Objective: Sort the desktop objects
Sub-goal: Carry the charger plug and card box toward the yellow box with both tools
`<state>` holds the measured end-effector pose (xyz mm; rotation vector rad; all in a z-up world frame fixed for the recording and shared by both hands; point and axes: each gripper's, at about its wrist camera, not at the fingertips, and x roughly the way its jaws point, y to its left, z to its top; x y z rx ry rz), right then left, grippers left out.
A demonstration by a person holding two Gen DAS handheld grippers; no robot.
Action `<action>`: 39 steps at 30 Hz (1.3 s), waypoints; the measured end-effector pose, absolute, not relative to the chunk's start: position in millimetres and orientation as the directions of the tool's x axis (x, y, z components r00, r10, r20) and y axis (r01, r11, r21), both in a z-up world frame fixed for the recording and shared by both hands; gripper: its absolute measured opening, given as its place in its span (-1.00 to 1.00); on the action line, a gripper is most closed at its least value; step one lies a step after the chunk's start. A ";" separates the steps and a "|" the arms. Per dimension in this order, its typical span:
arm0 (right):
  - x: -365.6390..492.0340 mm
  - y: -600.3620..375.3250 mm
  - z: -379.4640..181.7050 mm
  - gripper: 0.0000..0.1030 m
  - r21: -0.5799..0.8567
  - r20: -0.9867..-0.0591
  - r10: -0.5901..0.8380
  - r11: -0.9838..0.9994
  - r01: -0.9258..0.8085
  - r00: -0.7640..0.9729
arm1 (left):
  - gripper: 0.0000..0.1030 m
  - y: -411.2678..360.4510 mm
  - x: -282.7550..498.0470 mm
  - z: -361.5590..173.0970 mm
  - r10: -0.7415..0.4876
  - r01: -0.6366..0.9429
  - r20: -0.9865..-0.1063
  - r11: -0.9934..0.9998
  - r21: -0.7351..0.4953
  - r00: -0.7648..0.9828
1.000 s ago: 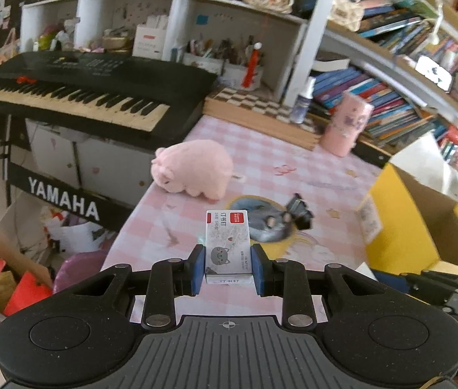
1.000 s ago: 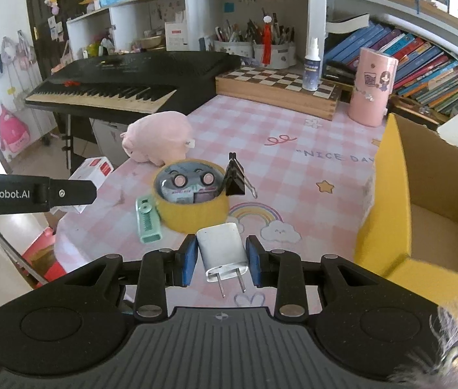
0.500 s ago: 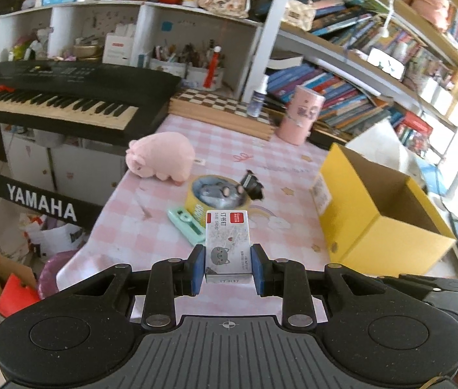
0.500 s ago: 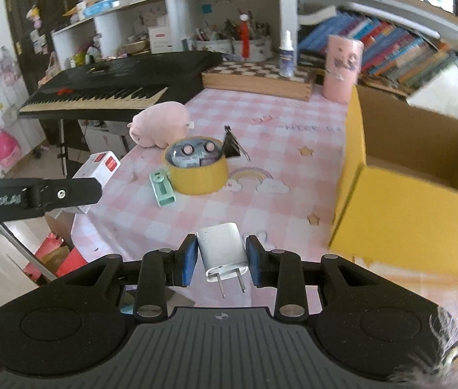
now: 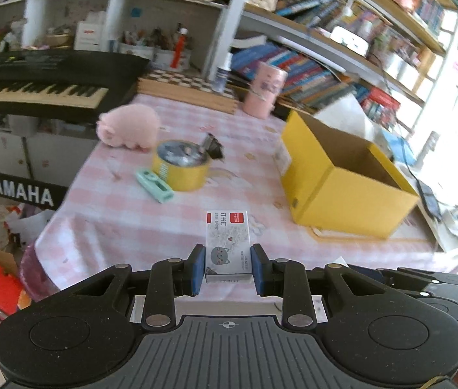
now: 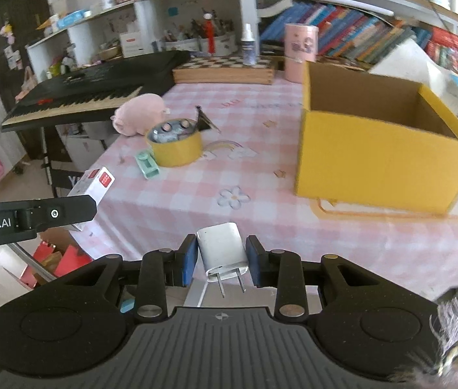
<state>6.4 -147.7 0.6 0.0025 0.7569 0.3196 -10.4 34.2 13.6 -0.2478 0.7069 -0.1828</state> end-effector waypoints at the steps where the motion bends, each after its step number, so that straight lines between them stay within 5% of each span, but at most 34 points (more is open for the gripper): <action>1: 2.9 -151.4 -0.3 -0.42 0.120 -0.676 0.278 0.955 -0.270 0.682 | -0.45 30.2 -12.3 12.8 -0.259 0.097 -0.619 0.954 -0.283 0.741; 24: -50.9 -218.6 -16.6 -0.42 0.169 -0.726 0.108 0.985 0.023 0.679 | -0.45 -37.8 -18.2 8.5 -0.450 0.376 -0.638 0.889 -0.259 0.624; 39: -45.9 -238.0 -16.9 -0.42 0.173 -0.737 0.073 0.981 0.084 0.672 | -0.45 -56.7 -6.4 9.0 -0.479 0.423 -0.638 0.870 -0.254 0.603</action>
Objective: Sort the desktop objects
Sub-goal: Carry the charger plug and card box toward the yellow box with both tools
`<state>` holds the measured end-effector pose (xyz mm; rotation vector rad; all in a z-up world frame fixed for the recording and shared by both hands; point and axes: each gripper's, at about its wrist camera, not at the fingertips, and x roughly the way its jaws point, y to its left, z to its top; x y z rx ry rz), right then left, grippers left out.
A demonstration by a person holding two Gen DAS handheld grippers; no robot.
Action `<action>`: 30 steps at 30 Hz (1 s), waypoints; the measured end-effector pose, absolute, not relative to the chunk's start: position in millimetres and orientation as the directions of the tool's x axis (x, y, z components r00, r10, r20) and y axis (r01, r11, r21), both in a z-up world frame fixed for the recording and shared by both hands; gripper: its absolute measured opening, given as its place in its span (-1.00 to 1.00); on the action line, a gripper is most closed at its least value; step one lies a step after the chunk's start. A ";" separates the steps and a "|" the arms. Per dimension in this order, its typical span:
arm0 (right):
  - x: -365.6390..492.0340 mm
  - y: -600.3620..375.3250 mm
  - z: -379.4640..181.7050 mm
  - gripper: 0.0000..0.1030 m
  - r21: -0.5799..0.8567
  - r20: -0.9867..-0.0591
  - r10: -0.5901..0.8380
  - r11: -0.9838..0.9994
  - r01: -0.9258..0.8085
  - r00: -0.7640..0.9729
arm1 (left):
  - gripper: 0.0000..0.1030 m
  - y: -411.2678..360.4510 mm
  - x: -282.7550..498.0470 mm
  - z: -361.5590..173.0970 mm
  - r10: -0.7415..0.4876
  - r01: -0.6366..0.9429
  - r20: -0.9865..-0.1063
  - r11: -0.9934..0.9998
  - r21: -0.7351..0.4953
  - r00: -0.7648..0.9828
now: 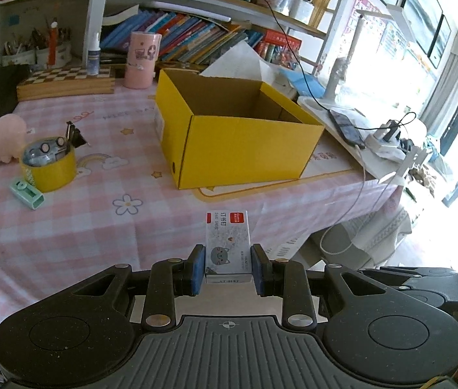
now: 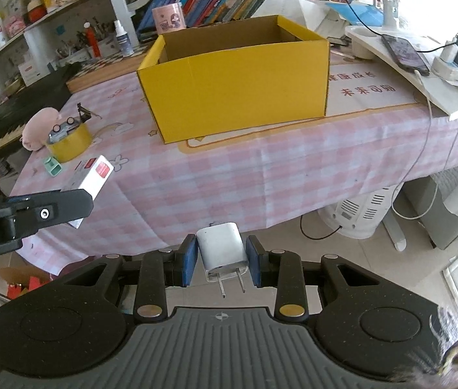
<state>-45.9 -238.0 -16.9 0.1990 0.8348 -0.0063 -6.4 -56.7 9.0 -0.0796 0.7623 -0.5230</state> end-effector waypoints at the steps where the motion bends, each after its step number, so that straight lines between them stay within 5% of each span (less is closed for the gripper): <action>1: -44.8 -237.8 -17.0 -0.42 0.171 -0.738 0.077 0.982 0.075 0.671 | -0.45 -56.5 -5.8 9.0 -0.478 0.419 -0.638 0.871 -0.256 0.603; 30: -40.2 -255.0 -12.5 -0.42 0.146 -0.737 0.038 0.984 0.103 0.675 | -0.45 -84.9 3.3 12.4 -0.525 0.484 -0.622 0.837 -0.254 0.581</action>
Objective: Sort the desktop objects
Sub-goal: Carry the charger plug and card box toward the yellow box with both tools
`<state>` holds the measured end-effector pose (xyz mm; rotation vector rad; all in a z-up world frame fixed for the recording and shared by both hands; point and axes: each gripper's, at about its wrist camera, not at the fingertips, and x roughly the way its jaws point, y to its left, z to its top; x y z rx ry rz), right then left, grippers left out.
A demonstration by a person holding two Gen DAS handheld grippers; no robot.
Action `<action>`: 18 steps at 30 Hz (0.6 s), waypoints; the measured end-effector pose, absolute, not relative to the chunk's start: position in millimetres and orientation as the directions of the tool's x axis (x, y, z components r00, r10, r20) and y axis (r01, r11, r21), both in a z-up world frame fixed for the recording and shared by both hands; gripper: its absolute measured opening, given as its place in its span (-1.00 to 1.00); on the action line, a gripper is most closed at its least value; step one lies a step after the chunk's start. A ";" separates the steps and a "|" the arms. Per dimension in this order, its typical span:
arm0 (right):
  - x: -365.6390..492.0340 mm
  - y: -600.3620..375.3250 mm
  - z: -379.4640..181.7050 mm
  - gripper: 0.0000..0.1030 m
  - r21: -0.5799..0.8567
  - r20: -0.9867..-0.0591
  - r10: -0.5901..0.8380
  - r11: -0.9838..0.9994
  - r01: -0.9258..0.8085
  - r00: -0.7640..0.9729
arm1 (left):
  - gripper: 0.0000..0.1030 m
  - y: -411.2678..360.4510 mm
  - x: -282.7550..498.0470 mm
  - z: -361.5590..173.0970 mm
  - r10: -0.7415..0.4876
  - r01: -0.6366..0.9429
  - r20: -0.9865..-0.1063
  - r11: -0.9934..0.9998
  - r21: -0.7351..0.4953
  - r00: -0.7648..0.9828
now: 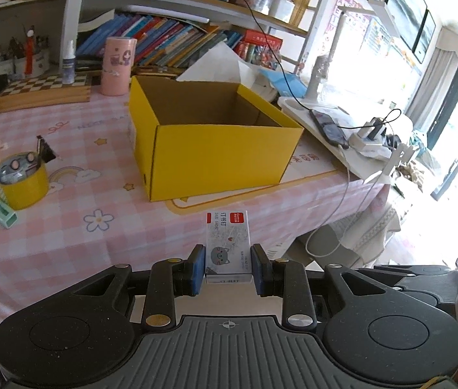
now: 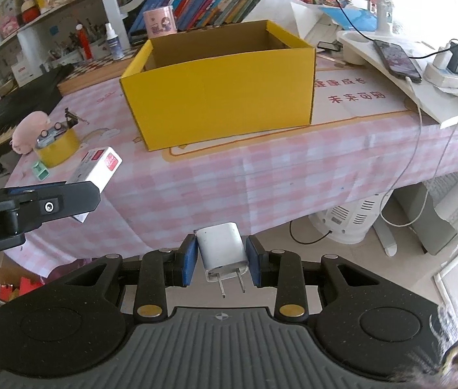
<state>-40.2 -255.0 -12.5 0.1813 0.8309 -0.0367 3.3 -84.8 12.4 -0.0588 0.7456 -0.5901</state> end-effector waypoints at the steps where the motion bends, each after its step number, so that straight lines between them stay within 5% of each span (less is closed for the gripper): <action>1: -39.6 -256.2 -12.5 -0.42 0.146 -0.737 0.037 0.984 0.105 0.675 | -0.45 -86.2 4.2 12.1 -0.527 0.488 -0.622 0.835 -0.254 0.579; 18: -14.2 -268.6 -13.1 -0.42 0.151 -0.734 0.043 0.983 0.102 0.677 | -0.45 -103.7 23.5 13.7 -0.537 0.516 -0.617 0.824 -0.236 0.575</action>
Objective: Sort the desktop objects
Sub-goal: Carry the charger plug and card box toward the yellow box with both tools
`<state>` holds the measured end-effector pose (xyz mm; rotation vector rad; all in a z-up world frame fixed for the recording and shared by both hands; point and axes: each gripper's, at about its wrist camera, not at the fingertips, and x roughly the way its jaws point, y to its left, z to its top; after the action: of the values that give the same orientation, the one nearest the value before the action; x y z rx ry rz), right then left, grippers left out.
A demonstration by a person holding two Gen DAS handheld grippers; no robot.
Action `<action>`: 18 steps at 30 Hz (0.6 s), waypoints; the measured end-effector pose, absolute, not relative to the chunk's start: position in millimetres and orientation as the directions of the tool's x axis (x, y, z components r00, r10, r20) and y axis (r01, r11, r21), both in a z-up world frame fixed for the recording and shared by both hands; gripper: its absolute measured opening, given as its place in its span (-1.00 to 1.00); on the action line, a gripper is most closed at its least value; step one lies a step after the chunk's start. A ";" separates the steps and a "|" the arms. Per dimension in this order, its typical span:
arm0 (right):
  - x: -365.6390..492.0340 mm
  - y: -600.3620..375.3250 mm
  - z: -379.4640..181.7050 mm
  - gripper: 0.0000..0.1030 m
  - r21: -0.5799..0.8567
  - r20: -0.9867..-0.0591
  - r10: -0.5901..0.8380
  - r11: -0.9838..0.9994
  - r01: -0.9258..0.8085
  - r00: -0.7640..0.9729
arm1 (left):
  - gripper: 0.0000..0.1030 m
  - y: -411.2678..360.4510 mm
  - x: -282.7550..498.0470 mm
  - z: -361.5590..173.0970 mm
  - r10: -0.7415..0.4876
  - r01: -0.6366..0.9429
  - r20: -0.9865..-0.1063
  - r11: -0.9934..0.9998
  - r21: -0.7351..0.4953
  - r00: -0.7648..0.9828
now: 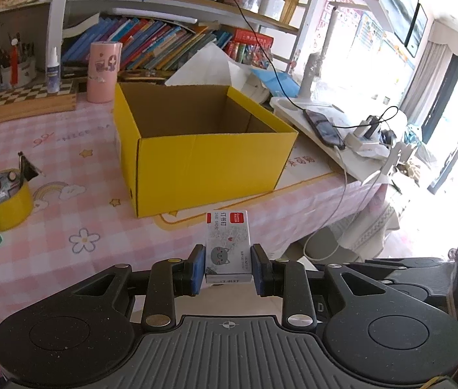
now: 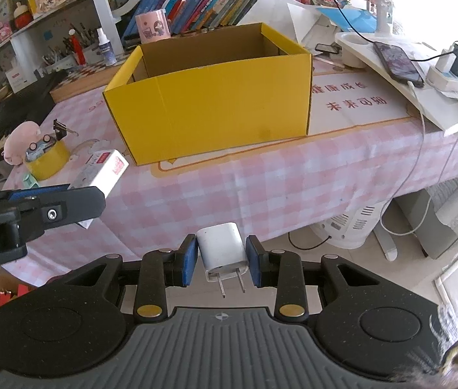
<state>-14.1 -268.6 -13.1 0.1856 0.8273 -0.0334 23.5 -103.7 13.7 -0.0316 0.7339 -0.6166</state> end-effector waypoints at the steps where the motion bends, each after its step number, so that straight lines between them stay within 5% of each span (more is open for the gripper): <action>1: -11.6 -268.4 -13.1 -0.42 0.150 -0.734 0.045 0.984 0.098 0.677 | -0.45 -104.4 24.9 14.1 -0.538 0.517 -0.615 0.823 -0.235 0.577; 18: 46.7 -293.1 27.0 -0.42 0.078 -0.613 0.008 0.996 0.050 0.790 | -0.45 -127.3 67.1 47.2 -0.532 0.529 -0.506 0.832 -0.165 0.679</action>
<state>46.7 -293.1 27.0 0.0914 0.6602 -0.0222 67.1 -127.3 47.2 -0.0056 0.5702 -0.5956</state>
